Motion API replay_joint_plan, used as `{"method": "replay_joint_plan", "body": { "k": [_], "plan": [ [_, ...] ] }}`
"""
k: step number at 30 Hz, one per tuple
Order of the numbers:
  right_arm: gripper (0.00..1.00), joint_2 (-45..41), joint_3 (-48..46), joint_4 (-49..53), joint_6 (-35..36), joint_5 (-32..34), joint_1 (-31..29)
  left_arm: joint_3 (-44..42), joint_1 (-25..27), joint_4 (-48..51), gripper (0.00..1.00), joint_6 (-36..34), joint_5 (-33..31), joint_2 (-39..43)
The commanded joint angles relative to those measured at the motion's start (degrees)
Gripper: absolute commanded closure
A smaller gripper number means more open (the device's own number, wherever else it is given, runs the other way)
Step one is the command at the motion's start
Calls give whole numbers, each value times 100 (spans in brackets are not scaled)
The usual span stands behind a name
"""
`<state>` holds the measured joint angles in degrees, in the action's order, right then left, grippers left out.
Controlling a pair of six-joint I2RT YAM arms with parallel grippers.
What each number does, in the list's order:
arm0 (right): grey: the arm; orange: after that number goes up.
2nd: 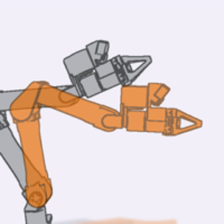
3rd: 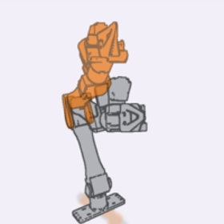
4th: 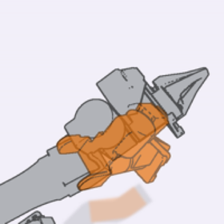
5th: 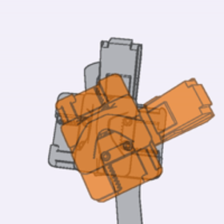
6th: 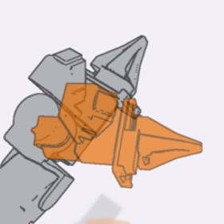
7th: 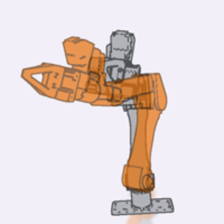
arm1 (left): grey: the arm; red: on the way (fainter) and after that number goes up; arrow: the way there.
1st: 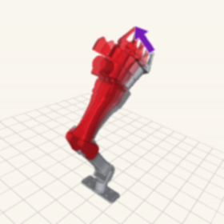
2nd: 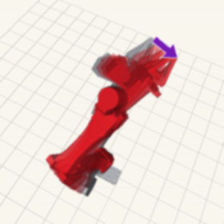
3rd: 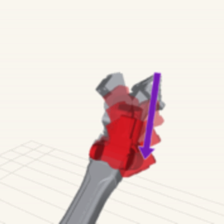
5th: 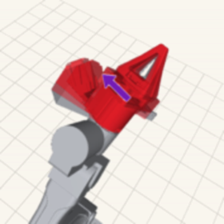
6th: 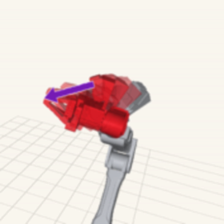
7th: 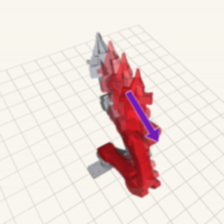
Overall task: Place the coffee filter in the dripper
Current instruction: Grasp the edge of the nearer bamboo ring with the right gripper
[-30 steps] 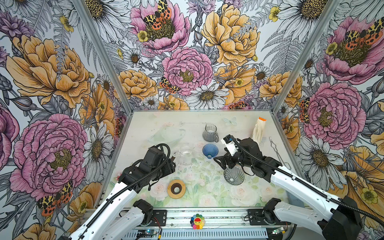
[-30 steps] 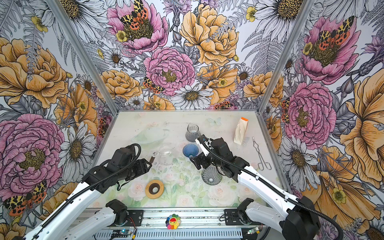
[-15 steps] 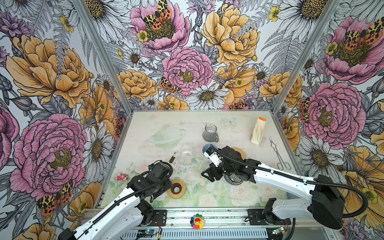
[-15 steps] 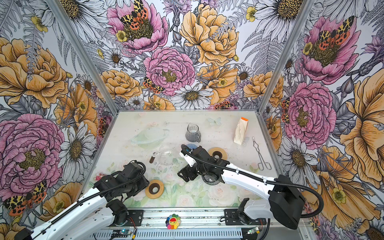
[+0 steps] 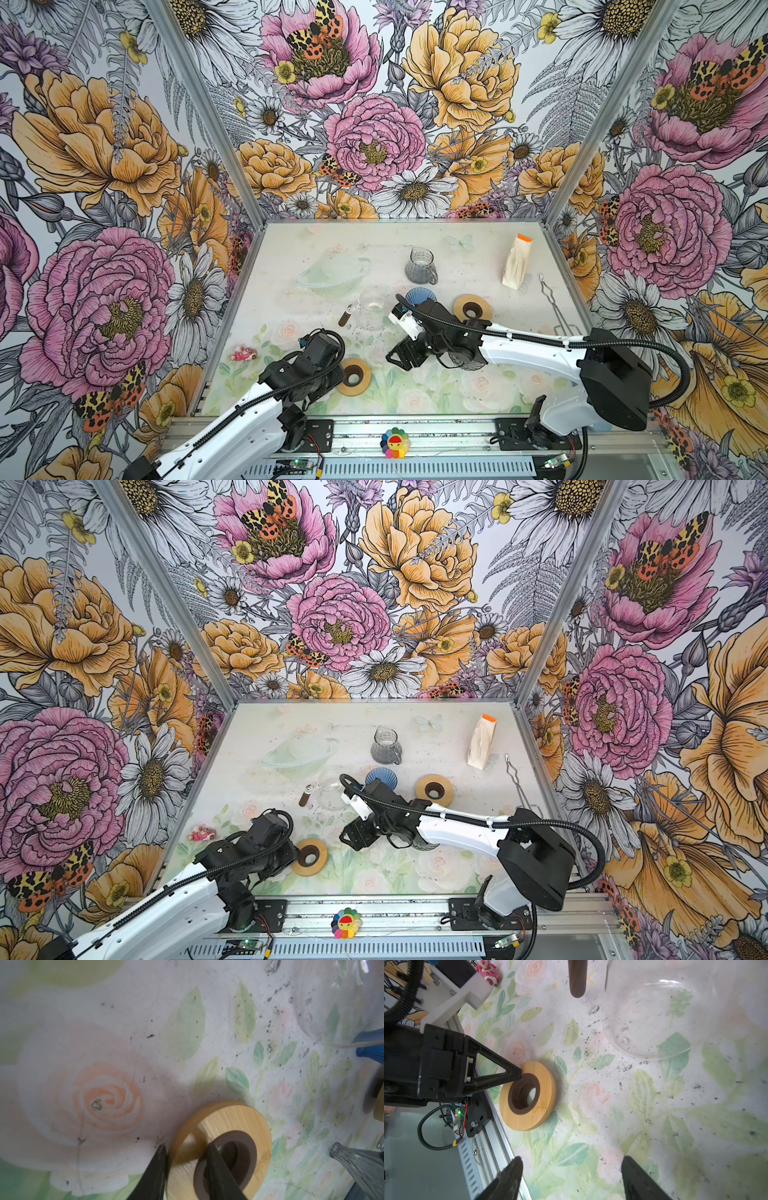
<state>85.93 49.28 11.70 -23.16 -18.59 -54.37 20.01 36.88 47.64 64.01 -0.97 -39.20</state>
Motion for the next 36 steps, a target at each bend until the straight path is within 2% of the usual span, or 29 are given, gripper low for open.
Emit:
{"method": "replay_joint_plan", "body": {
  "k": [1,4,13,19,22,36],
  "plan": [
    [24,147,253,-157,-75,-194,-30,-190,-5,-563,72,-90,442,7],
    [24,223,314,-152,-103,-305,-25,-241,11,-868,76,-108,641,-89],
    [24,361,284,-146,-289,-486,-13,-69,313,-1484,77,-200,800,-682],
    [26,569,291,-134,-638,-611,-3,-56,582,-1886,77,-148,805,-1313],
    [30,751,347,-140,-946,-755,-1,-57,609,-1945,77,-150,831,-1500],
    [41,1334,614,-139,-1192,-1336,16,-504,609,-1939,77,64,788,-869]
  ]
}}
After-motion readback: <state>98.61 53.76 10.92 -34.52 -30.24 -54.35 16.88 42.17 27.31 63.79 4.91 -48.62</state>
